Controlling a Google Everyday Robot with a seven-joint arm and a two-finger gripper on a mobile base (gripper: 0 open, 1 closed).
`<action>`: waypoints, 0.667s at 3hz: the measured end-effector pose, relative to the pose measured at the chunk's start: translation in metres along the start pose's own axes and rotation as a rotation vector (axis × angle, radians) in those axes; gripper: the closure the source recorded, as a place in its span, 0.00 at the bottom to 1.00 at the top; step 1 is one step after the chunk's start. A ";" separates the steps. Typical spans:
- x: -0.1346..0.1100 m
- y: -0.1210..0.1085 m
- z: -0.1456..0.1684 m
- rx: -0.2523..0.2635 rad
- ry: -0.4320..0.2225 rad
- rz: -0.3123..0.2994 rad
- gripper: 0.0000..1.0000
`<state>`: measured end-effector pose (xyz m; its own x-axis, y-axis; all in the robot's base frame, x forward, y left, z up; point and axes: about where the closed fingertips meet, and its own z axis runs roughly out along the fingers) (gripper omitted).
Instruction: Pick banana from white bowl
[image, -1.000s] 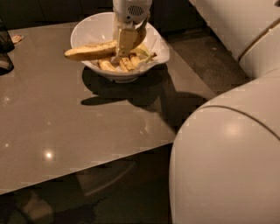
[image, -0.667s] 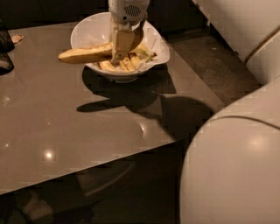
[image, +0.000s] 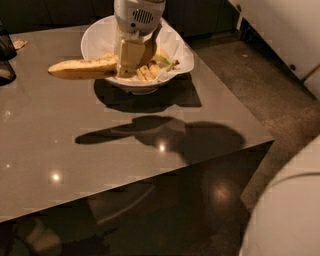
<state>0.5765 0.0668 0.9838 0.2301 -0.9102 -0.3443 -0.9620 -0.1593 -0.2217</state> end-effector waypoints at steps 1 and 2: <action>-0.016 0.026 0.007 -0.022 -0.069 0.039 1.00; -0.017 0.027 0.008 -0.023 -0.070 0.039 1.00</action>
Offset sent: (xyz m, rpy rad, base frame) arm -0.0432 0.0197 -0.0122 0.1012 0.0768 -0.0164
